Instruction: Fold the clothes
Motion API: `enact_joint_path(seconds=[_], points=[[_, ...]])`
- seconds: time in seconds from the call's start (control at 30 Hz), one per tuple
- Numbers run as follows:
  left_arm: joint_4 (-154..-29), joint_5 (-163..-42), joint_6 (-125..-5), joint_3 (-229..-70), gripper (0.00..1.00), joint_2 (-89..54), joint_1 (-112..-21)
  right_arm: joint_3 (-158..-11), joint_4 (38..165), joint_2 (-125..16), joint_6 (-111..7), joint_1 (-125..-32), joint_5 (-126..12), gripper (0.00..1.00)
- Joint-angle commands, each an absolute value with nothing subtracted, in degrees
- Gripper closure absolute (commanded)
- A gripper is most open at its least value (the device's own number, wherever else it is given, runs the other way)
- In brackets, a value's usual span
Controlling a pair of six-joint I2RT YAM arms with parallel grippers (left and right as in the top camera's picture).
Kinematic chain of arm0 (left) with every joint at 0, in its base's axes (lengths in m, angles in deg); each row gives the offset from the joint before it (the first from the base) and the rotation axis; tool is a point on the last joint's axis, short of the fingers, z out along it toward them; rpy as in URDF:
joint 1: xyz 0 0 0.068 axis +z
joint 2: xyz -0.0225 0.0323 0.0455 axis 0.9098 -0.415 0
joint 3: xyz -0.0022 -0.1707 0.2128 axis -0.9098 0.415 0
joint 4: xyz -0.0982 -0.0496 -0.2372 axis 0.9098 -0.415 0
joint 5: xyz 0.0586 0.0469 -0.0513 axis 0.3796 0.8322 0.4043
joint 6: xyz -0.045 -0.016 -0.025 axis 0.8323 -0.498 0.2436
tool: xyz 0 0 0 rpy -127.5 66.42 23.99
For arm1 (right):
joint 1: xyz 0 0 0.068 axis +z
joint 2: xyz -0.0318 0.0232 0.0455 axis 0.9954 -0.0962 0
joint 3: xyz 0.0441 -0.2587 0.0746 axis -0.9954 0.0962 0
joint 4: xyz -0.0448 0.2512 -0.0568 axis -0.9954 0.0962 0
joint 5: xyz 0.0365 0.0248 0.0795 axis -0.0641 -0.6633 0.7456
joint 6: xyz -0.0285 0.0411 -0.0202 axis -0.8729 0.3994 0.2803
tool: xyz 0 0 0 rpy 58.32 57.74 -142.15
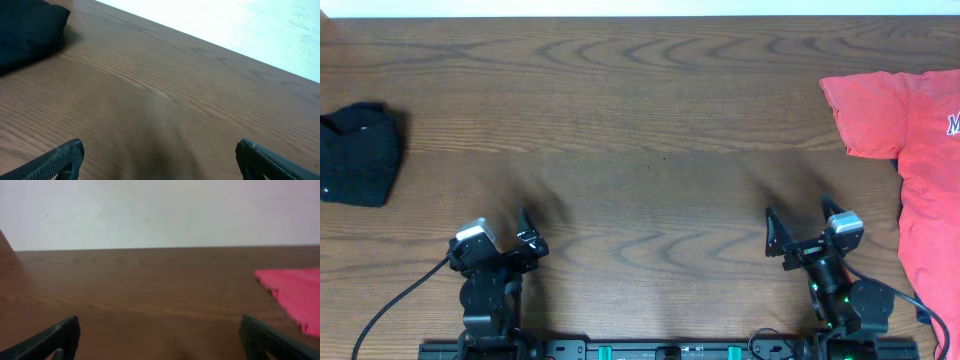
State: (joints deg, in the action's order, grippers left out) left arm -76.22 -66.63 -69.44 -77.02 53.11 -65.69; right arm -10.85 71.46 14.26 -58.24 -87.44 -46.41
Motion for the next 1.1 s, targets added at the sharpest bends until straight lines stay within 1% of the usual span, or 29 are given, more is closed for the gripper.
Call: enact_joint_path(seconds=[0.0, 0.17, 0.27, 0.4, 0.47, 0.57, 0.7, 0.8, 0.87, 0.97, 1.07], points=[[-76.24, -65.89, -69.35, -75.68, 0.02, 53.45, -65.43, -12.38, 74.0, 11.05, -55.11, -87.2, -45.44, 0.01], [-76.22, -65.91, -69.35, -75.68, 0.02, 53.45, -65.43, -20.51, 79.26, 1.89, -58.24, -87.2, -45.84, 0.01], [-76.02, -65.96, -69.35, -75.68, 0.02, 53.45, -65.43, -29.49, 83.37, -6.55, -60.01, -87.2, -46.87, 0.01], [-75.08, -67.16, -69.35, -75.7, 0.02, 53.45, -65.43, -44.34, 92.84, -20.12, -63.68, -87.2, -47.13, 0.01], [-74.62, -69.28, -69.35, -75.7, 0.02, 53.45, -65.45, -53.21, 99.53, -28.29, -63.75, -87.2, -47.11, 0.01], [-74.51, -73.96, -69.44, -75.84, 0.02, 53.45, -65.45, -68.25, 112.84, -41.5, -63.77, -87.18, -47.11, 0.01], [-74.77, -83.33, -75.54, -76.1, 0.02, 53.28, -65.45, -86.56, 129.29, -56.82, -67.75, -87.02, -47.15, 0.01], [-76.59, -87.9, -76.63, -77.39, 0.02, 51.58, -65.45, -95.7, 136.7, -63.96, -69.61, -87.02, -47.15, 0.01], [-77.61, -90.3, -76.57, -78.7, 0.02, 49.06, -65.45, -100.11, 139.33, -67.37, -69.54, -87.02, -47.11, 0.01], [-78.69, -91.53, -76.59, -81.56, 0.02, 43.42, -65.45, -102.23, 139.94, -68.9, -69.58, -86.91, -47.11, 0.01], [-80.7, -91.49, -76.96, -87.59, 0.02, 34.53, -65.45, -102.26, 139.7, -68.77, -69.74, -86.7, -47.13, 0.01]])
